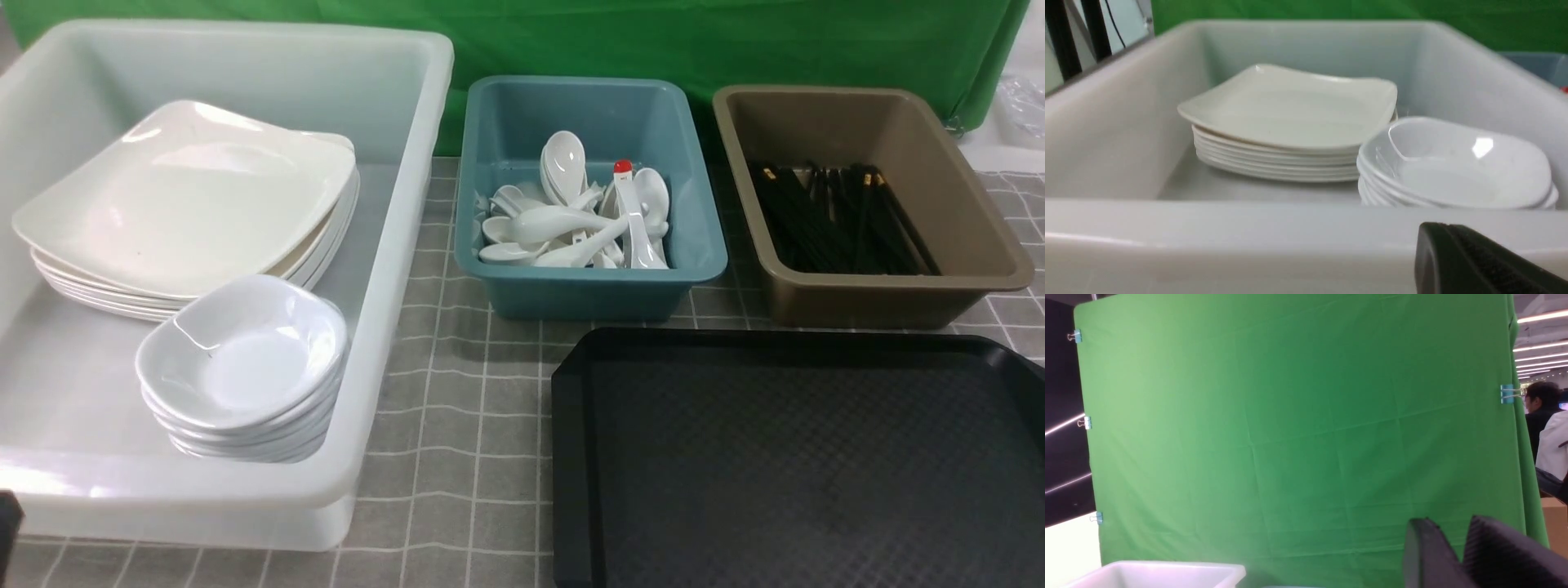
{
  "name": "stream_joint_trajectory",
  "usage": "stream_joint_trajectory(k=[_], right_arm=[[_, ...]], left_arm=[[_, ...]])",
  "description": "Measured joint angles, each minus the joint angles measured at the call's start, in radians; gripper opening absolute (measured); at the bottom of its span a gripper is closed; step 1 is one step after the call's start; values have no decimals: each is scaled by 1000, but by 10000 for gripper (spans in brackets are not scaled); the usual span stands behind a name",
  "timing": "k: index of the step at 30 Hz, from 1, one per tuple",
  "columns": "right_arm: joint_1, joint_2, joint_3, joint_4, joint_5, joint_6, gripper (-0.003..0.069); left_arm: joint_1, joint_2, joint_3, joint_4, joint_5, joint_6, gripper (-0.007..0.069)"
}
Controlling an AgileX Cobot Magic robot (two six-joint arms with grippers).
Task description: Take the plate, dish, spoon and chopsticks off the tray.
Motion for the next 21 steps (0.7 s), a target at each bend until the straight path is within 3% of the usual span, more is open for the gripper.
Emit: stream_joint_trajectory(k=[21], right_arm=[[0,0,0,0,0,0,235]], left_arm=[[1,-1,0,-20,7,0,5]])
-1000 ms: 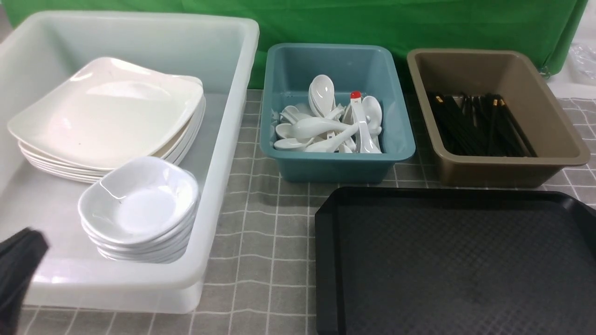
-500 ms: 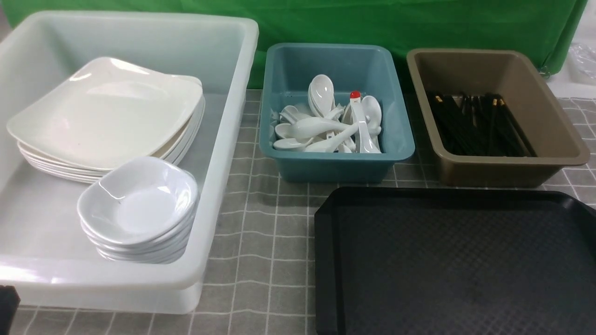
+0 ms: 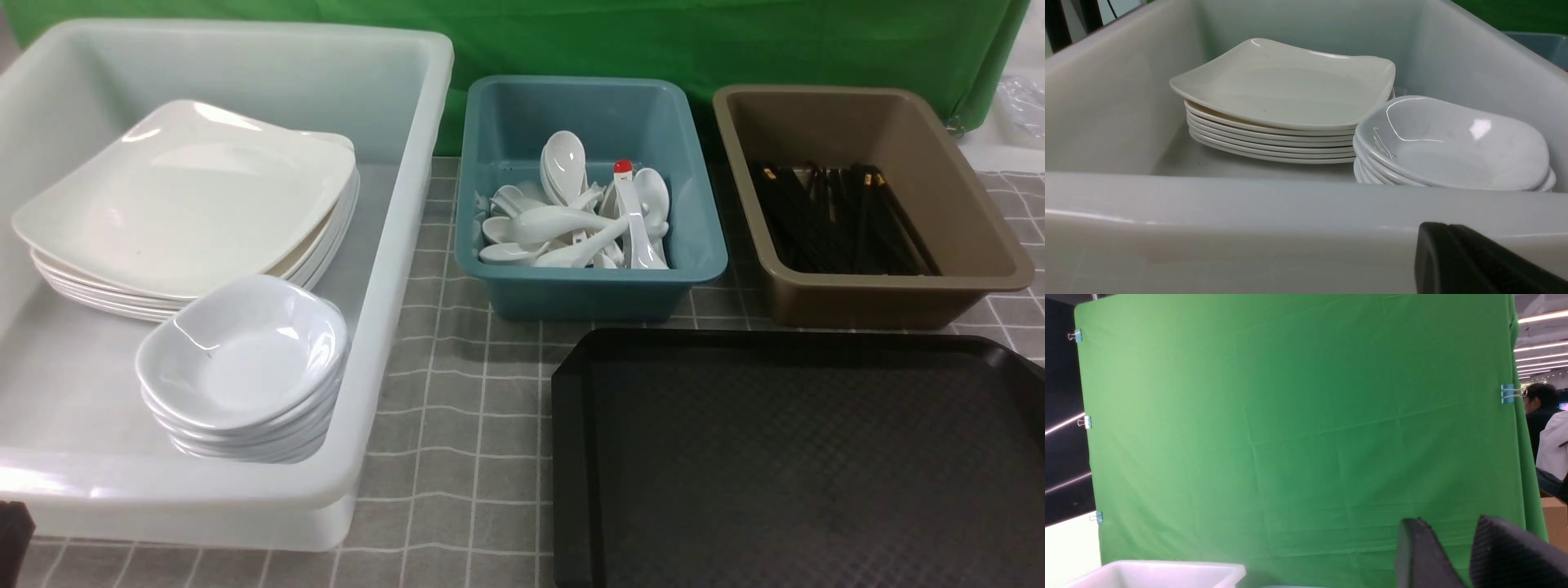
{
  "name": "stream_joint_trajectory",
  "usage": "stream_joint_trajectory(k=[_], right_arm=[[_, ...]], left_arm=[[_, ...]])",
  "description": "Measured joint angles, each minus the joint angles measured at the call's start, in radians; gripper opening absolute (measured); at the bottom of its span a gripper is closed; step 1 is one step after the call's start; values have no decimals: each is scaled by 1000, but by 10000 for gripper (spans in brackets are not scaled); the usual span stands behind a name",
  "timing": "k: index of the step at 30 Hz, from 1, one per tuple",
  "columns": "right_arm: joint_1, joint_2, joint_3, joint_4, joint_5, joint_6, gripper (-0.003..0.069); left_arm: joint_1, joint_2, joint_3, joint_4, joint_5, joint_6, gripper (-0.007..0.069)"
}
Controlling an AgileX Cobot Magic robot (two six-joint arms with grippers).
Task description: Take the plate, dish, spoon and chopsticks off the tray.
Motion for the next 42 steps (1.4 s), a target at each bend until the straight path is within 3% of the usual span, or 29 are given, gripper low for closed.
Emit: stream_joint_trajectory(k=[14,16,22,26,34,38,42], right_arm=[[0,0,0,44,0,-24,237],[0,0,0,137,-1,-95,237],[0,44,41,623,-88,-560,237],[0,94,115,748,-168,-663,237],[0,146,225,773,-188,-694,237],[-47,146,289,773,-189,-737,237],[-250,146,407,773,-198,-756,237]], left_arm=[[0,0,0,0,0,0,5],[0,0,0,0,0,0,5],[0,0,0,0,0,0,5],[0,0,0,0,0,0,5],[0,0,0,0,0,0,5],[0,0,0,0,0,0,5],[0,0,0,0,0,0,5]])
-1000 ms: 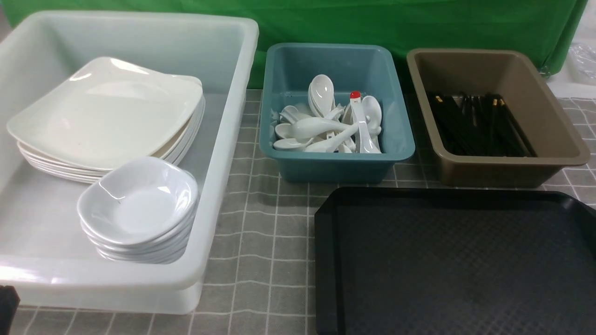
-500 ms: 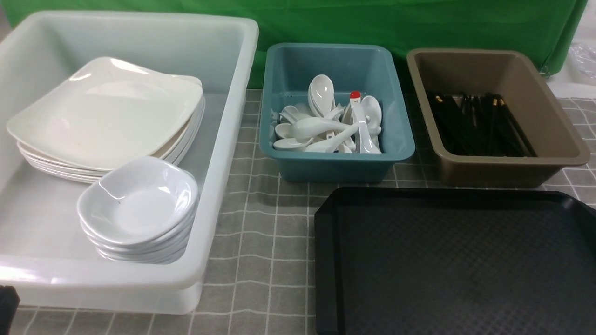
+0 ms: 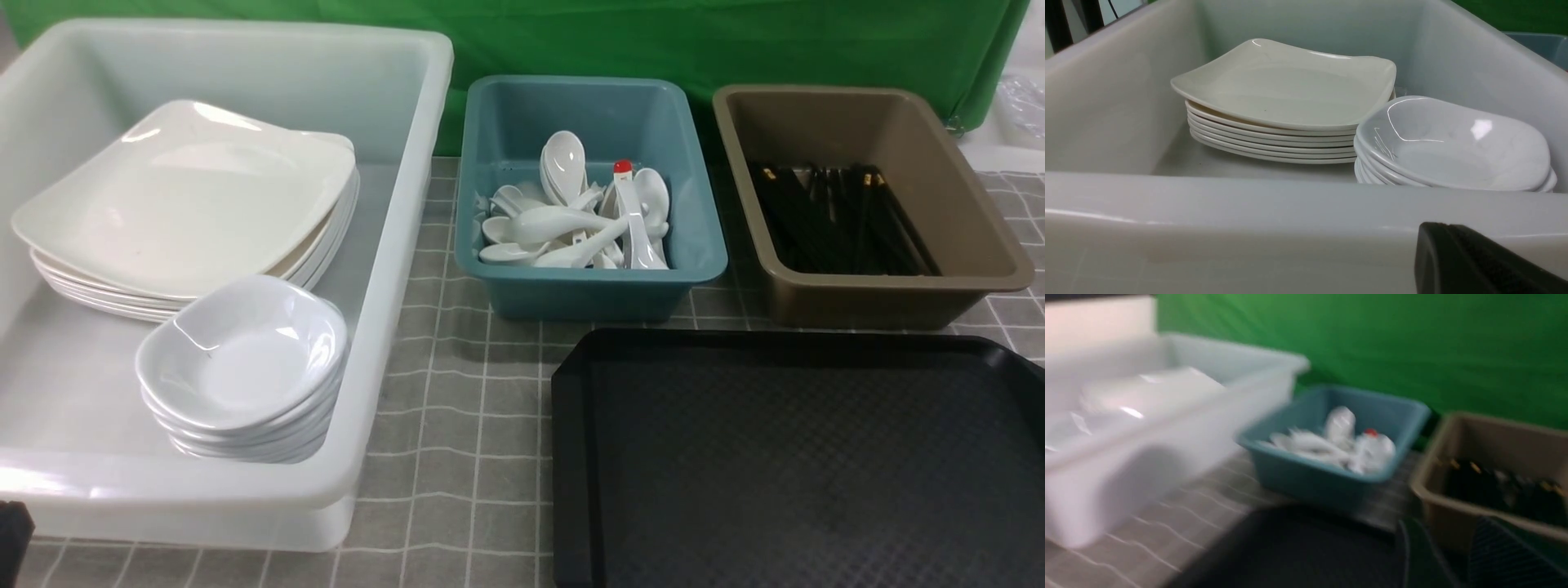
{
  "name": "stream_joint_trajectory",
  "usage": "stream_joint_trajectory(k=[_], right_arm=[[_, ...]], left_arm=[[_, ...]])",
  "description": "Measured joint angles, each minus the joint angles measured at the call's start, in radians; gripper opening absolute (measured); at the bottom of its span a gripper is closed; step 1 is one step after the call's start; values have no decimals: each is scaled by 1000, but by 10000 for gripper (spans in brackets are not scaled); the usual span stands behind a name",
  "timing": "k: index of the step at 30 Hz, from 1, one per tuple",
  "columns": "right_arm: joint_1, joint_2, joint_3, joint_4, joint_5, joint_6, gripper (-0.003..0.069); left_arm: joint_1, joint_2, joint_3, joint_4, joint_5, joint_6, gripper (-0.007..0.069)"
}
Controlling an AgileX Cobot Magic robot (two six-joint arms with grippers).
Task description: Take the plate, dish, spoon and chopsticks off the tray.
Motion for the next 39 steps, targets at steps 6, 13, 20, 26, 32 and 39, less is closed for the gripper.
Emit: stream_joint_trajectory(k=[6,13,20,26,32,39], right_arm=[[-185,0,142,0,-24,-19,237],[-343,-87,254,0,43,-84,237],[-434,-139,254,0,77,-81,237],[-437,-139,254,0,80,-73,237],[-437,-139,254,0,80,-58,237],[-437,-139,254,0,80,-58,237]], left_arm=[[0,0,0,0,0,0,5],[0,0,0,0,0,0,5],[0,0,0,0,3,0,5],[0,0,0,0,4,0,5],[0,0,0,0,4,0,5],[0,0,0,0,4,0,5]])
